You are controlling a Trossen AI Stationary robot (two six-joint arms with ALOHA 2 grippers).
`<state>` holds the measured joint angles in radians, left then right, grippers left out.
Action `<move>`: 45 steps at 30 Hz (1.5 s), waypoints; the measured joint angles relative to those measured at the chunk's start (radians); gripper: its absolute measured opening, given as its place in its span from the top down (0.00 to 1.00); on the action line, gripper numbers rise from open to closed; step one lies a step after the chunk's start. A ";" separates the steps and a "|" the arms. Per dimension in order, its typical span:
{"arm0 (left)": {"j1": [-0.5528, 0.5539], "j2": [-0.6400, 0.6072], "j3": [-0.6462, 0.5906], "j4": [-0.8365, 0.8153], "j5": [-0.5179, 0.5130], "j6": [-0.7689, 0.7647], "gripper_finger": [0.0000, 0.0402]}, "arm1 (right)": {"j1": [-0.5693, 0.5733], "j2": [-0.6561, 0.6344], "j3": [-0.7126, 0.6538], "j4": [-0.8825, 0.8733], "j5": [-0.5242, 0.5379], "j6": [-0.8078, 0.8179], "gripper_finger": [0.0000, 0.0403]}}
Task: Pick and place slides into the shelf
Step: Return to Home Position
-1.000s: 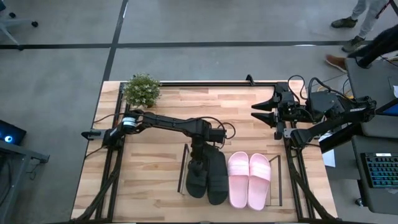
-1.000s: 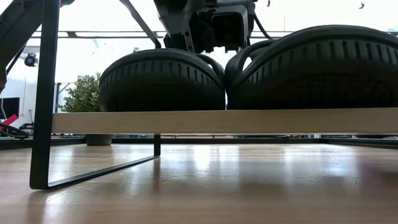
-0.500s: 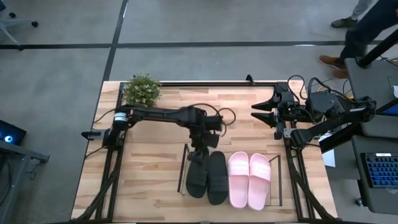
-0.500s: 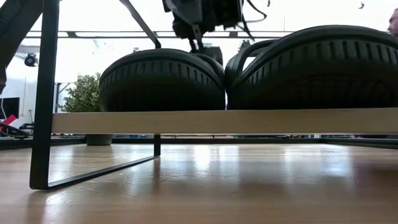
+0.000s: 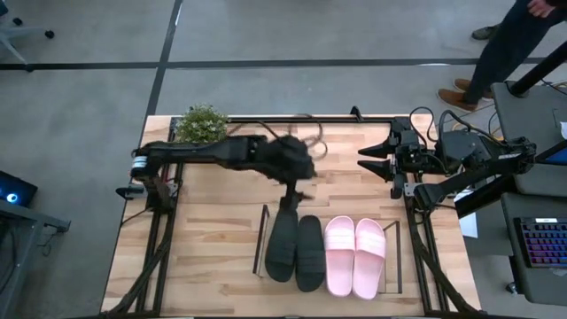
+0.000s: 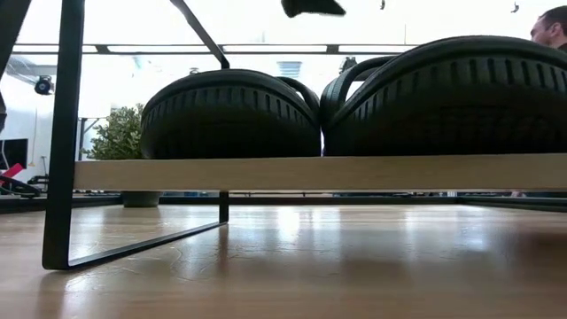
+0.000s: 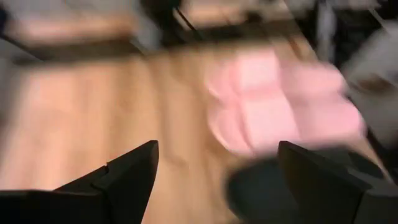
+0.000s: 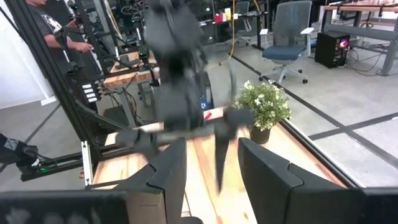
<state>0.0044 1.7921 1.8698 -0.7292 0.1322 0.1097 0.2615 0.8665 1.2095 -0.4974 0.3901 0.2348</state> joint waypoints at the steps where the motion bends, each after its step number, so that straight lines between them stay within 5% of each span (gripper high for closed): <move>1: 0.000 -0.017 0.000 0.037 -0.049 0.000 0.23 | 0.000 0.000 0.000 0.001 0.000 0.000 0.66; 9: -0.002 -0.143 -0.028 0.313 -0.170 -0.050 0.24 | 0.000 0.000 0.000 0.001 0.003 0.000 0.66; 19: -0.006 -0.193 -0.029 0.329 -0.173 -0.053 0.26 | 0.000 0.002 0.000 0.002 0.003 0.000 0.66; 24: -0.008 -0.236 -0.029 0.329 -0.191 -0.052 0.42 | 0.000 0.001 0.000 0.002 0.003 0.000 0.66; 35: -0.008 -0.306 -0.032 0.320 -0.191 -0.037 0.96 | 0.000 0.001 0.000 0.005 0.003 0.000 0.66; 45: -0.026 -0.381 -0.044 0.311 -0.258 0.051 1.00 | 0.000 0.001 0.000 0.007 0.004 0.000 0.66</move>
<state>-0.0218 1.4107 1.8256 -0.4186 -0.1259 0.1609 0.2611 0.8673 1.2095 -0.4900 0.3939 0.2348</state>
